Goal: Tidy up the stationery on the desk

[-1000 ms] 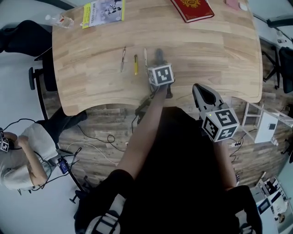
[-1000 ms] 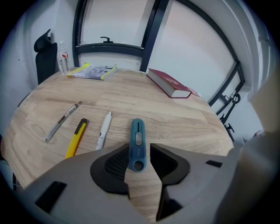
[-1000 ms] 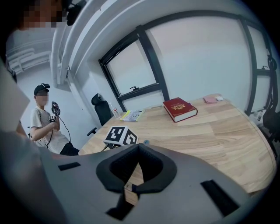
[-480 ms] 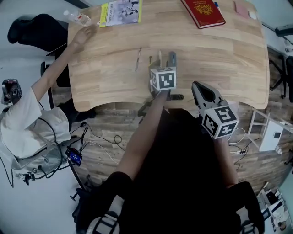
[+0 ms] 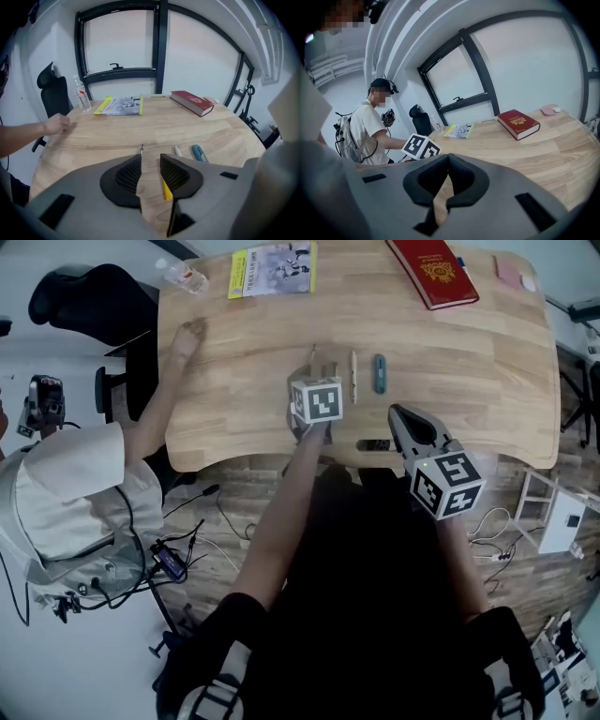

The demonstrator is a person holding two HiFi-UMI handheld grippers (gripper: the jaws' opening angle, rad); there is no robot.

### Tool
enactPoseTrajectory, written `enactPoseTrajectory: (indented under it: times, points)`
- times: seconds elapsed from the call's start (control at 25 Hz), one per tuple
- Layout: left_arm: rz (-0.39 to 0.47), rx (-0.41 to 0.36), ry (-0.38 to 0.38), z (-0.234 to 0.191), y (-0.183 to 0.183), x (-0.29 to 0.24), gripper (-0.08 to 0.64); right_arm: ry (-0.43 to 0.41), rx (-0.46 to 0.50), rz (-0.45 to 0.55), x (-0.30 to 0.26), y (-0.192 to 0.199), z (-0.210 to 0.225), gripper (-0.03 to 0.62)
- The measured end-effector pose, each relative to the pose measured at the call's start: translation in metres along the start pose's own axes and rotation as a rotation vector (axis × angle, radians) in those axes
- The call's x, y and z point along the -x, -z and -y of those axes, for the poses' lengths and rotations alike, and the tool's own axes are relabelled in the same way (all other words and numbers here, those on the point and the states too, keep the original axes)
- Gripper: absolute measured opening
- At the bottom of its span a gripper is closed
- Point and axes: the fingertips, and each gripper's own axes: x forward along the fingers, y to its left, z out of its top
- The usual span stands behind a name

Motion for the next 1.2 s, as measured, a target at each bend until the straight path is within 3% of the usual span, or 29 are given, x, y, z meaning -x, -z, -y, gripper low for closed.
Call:
enactPoseTrajectory:
  times: [0.4, 0.84, 1.0, 1.2]
  points:
    - [-0.134, -0.049, 0.072, -0.04, 0.043, -0.049, 0.135, 0.093, -0.035, -0.054, -0.027, 0.011, -0.022, 0.014]
    - [-0.166, -0.11, 0.127, -0.035, 0.059, -0.072, 0.075, 0.149, -0.087, -0.077, -0.039, 0.024, -0.025, 0.014]
    - [-0.176, -0.077, 0.124, -0.033, 0.061, -0.069, 0.071, 0.142, -0.082, -0.072, -0.039, 0.022, -0.025, 0.014]
    - [-0.155, 0.033, 0.113, -0.037, 0.055, -0.055, 0.071, 0.125, -0.073, -0.07, -0.038, 0.018, -0.019, 0.014]
